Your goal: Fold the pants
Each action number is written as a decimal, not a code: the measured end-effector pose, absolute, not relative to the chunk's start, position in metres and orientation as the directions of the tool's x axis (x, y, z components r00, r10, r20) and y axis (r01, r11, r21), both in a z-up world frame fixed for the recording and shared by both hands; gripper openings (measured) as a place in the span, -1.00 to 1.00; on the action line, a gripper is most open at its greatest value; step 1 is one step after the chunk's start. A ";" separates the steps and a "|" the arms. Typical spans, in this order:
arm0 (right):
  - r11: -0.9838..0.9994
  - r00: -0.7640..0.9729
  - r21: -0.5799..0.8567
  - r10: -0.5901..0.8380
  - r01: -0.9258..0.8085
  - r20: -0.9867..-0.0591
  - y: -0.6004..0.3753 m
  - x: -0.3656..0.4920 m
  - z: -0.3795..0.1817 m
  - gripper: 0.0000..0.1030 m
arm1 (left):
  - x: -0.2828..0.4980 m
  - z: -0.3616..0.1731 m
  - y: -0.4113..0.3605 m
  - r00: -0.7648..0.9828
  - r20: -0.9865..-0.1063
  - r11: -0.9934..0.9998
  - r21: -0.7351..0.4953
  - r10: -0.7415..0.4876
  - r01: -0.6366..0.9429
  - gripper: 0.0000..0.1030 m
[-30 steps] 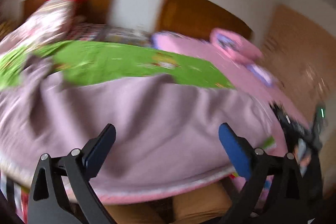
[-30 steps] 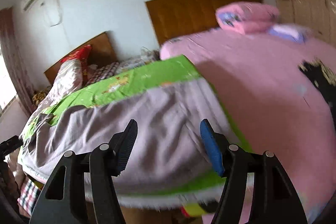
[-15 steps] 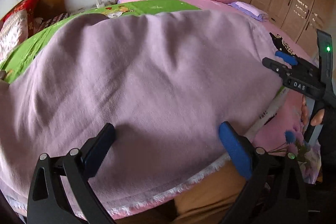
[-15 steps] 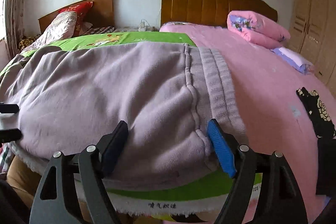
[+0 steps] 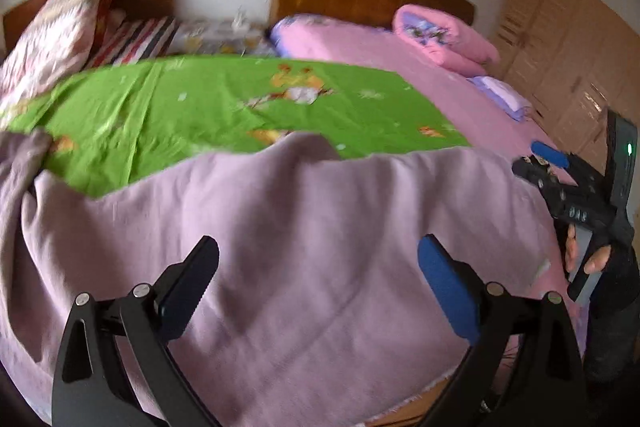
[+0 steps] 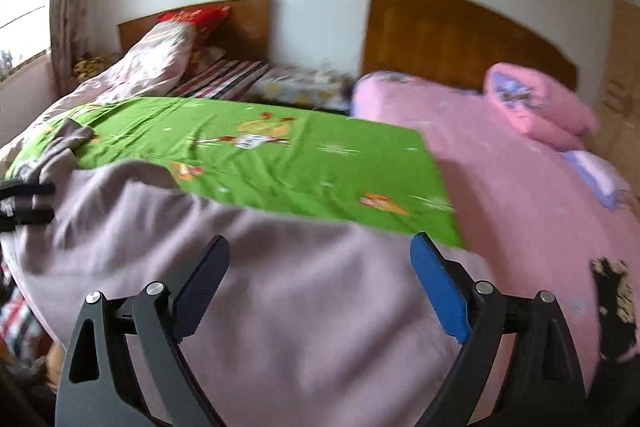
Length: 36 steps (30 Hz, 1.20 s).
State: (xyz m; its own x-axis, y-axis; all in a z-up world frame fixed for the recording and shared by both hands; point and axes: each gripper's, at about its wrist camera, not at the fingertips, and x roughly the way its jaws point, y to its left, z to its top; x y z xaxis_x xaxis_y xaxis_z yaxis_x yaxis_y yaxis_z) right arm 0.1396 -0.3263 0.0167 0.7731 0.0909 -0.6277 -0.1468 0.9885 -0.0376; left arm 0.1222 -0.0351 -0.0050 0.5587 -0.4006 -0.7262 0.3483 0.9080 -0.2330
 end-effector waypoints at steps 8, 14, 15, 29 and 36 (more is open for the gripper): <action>0.962 0.595 0.074 0.222 -0.263 -0.773 -0.289 0.237 -0.018 0.71 | 0.207 0.015 -0.025 0.568 -0.755 0.938 -0.187 -0.328 0.293 0.94; 0.898 0.426 0.216 0.379 -0.383 -0.821 -0.297 0.269 -0.044 0.58 | 0.280 -0.025 0.024 0.456 -0.809 0.928 -0.333 -0.371 0.165 0.85; 0.879 0.403 0.234 0.408 -0.415 -0.819 -0.292 0.272 -0.045 0.58 | 0.284 -0.030 0.028 0.440 -0.812 0.922 -0.355 -0.385 0.151 0.83; 0.818 0.503 0.074 0.418 -0.570 -0.757 -0.263 0.202 -0.044 -0.69 | 0.253 -0.043 -0.001 0.261 -0.844 0.856 -0.362 -0.469 0.368 -0.70; 0.885 0.743 -0.048 0.359 -0.464 -0.566 -0.277 0.125 -0.013 -0.85 | 0.107 0.033 0.019 0.714 -0.557 0.895 -0.137 -0.424 0.424 -0.71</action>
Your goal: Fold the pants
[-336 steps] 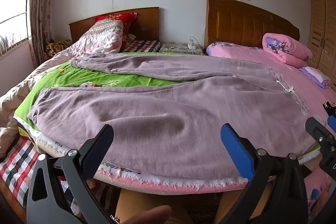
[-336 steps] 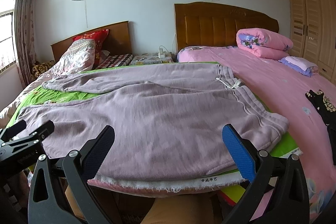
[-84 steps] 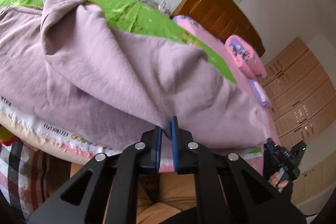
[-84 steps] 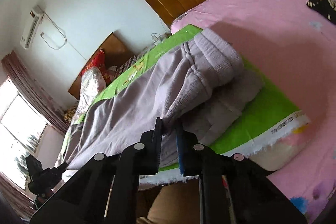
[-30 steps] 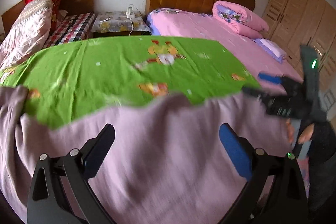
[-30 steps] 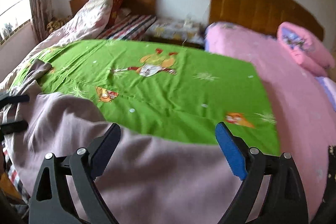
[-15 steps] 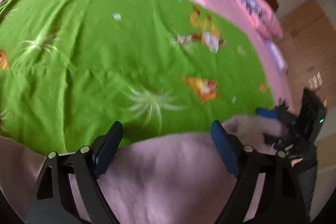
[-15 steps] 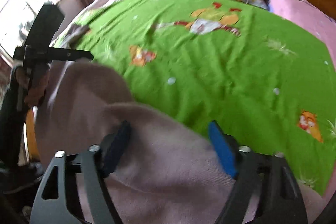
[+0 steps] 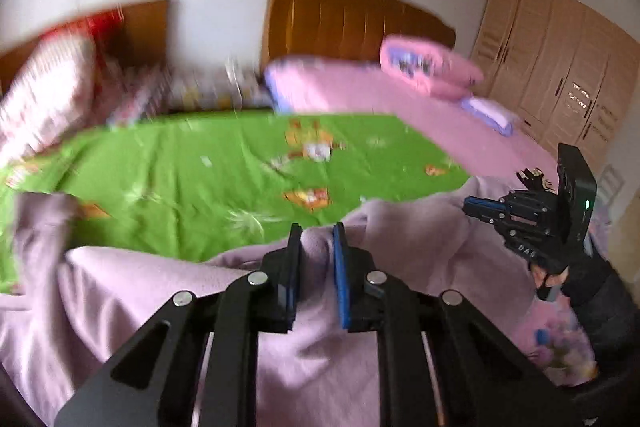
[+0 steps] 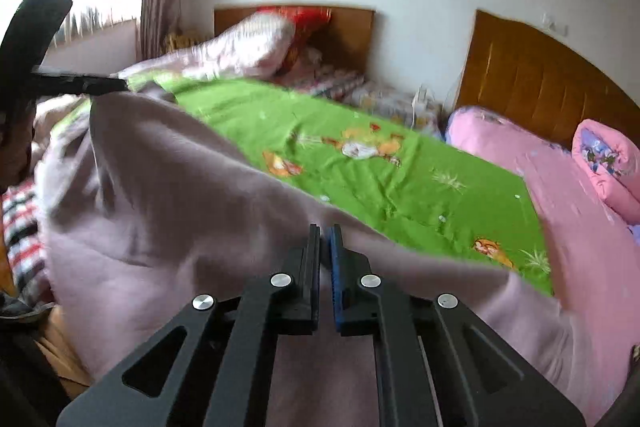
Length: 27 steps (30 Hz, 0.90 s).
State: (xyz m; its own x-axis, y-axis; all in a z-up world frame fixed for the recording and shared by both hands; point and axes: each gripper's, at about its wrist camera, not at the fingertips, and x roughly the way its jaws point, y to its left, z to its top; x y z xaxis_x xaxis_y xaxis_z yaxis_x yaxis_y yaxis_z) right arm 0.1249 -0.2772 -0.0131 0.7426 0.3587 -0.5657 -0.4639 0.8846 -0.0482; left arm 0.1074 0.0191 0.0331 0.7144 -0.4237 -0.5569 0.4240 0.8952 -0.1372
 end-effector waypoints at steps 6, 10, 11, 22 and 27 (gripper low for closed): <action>0.926 0.695 0.030 0.304 -0.377 -0.652 -0.298 0.132 -0.042 -0.31 | 0.114 -0.022 0.014 0.569 -0.712 0.877 -0.138 -0.411 0.461 -0.27; 0.926 0.718 0.075 0.337 -0.371 -0.609 -0.301 0.134 -0.032 0.53 | 0.145 -0.021 0.035 0.510 -0.703 0.859 -0.307 -0.495 0.411 0.26; 0.926 0.718 0.081 0.339 -0.368 -0.608 -0.301 0.134 -0.031 0.53 | 0.161 -0.014 0.046 0.496 -0.669 0.830 -0.400 -0.554 0.388 0.32; 0.931 0.718 0.106 0.338 -0.349 -0.609 -0.303 0.133 -0.038 0.53 | 0.259 -0.055 -0.031 -0.066 -0.667 0.623 -0.723 -0.742 0.298 0.24; 0.930 0.720 0.123 0.346 -0.345 -0.601 -0.306 0.134 -0.039 0.53 | 0.272 -0.076 -0.063 -0.162 -0.506 0.475 -0.858 -0.847 0.197 0.23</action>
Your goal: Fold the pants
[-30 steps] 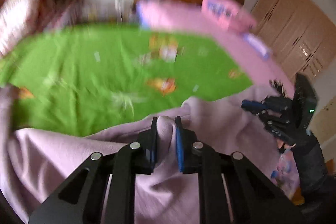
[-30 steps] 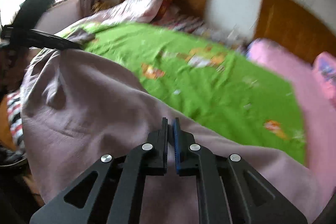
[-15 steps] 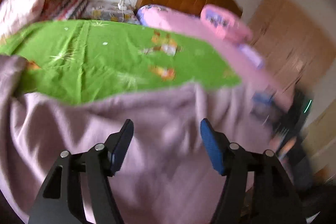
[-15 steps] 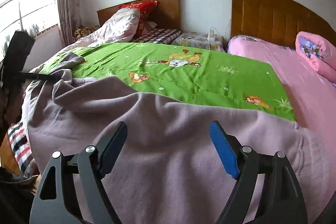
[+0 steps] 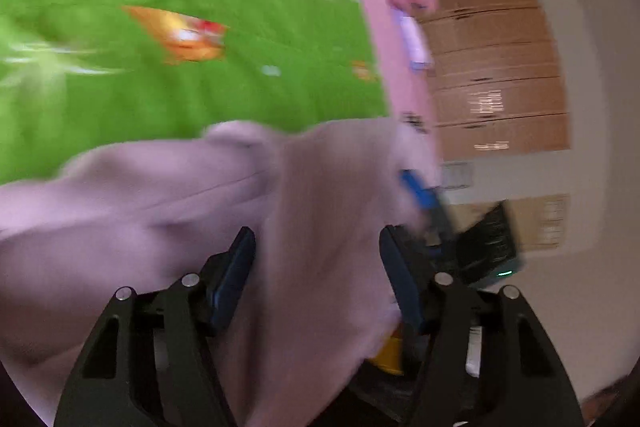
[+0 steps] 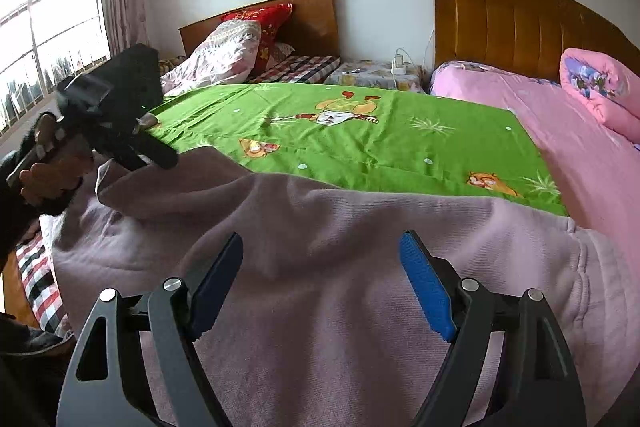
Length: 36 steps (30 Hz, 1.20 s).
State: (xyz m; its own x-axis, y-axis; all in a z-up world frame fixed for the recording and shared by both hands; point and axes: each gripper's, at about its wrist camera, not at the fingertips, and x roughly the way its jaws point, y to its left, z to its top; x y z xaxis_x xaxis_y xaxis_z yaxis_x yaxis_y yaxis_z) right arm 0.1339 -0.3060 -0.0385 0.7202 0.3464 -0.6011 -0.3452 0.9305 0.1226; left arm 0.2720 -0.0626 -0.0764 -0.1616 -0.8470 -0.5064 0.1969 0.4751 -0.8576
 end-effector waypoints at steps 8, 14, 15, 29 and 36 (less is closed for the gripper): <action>0.935 0.727 0.131 0.340 -0.330 -0.597 -0.310 0.132 -0.040 0.53 | 0.329 -0.022 -0.040 0.124 -0.332 0.349 -0.924 -0.935 0.160 0.16; 0.933 0.728 0.163 0.353 -0.321 -0.588 -0.317 0.131 -0.040 0.53 | 0.338 -0.048 -0.088 0.015 -0.759 0.730 -0.619 -0.650 0.290 0.32; 0.934 0.726 0.168 0.352 -0.316 -0.590 -0.317 0.132 -0.040 0.53 | 0.340 -0.058 -0.091 0.020 -0.849 0.817 -0.502 -0.528 0.282 0.32; 0.959 0.713 0.141 0.278 -0.247 -0.643 -0.319 0.165 -0.017 0.54 | 0.212 0.014 -0.052 0.458 -0.727 0.847 -0.334 -0.511 0.413 0.64; 0.973 0.559 -0.107 0.026 -0.205 -0.829 -0.298 0.218 -0.064 0.61 | 0.181 -0.074 -0.039 0.426 -0.808 0.898 -0.267 -0.406 0.350 0.69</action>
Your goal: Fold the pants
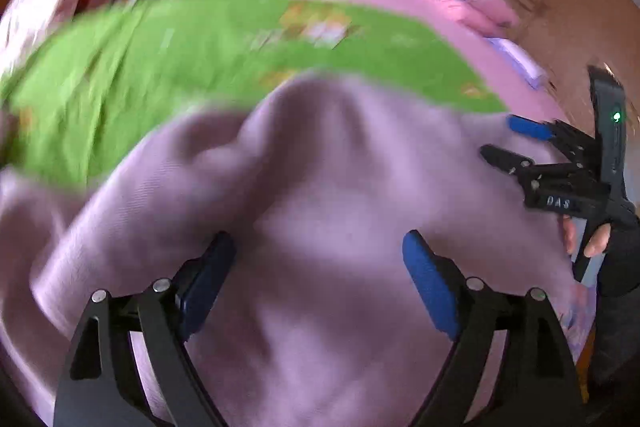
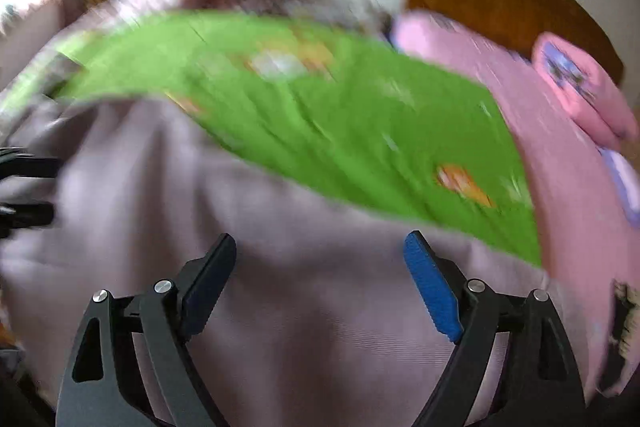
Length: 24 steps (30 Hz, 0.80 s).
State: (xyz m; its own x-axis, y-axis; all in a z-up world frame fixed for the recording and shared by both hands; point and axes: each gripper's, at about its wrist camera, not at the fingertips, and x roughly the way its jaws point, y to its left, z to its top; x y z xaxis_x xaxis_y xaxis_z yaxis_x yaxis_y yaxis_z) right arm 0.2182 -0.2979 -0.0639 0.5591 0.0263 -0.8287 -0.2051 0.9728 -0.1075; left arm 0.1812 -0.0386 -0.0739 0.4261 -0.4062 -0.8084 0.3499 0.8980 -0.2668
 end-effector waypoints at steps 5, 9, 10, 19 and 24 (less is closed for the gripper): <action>1.000 0.586 -0.003 -0.001 -0.002 -0.810 -0.350 0.212 -0.056 0.51 | 0.157 -0.065 -0.013 0.469 -0.789 0.902 -0.242 -0.397 0.357 0.73; 1.000 0.701 -0.007 -0.001 -0.006 -0.713 -0.339 0.183 -0.016 0.59 | 0.144 -0.026 0.032 0.558 -0.722 0.909 -0.267 -0.408 0.320 0.82; 0.999 0.718 -0.002 0.022 -0.033 -0.696 -0.330 0.178 -0.008 0.64 | 0.143 -0.012 0.050 0.603 -0.707 0.928 -0.248 -0.370 0.278 0.92; 0.927 0.747 0.003 0.304 -0.374 -0.591 -0.206 0.141 0.027 0.70 | 0.148 0.020 0.245 0.739 -0.664 0.941 -0.167 0.114 -0.295 0.97; 0.876 0.688 0.000 0.379 -0.482 -0.620 -0.156 0.139 0.012 0.70 | 0.113 -0.002 0.334 0.684 -0.714 0.856 -0.252 0.150 -0.451 0.96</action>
State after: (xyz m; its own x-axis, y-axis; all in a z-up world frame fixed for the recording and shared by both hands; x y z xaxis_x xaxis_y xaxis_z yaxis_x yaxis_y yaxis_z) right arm 0.1389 -0.1557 0.0124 0.6876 0.3786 -0.6196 -0.4821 0.8761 0.0003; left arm 0.1127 0.3343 -0.0018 0.6836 0.1500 -0.7143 -0.4510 0.8563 -0.2518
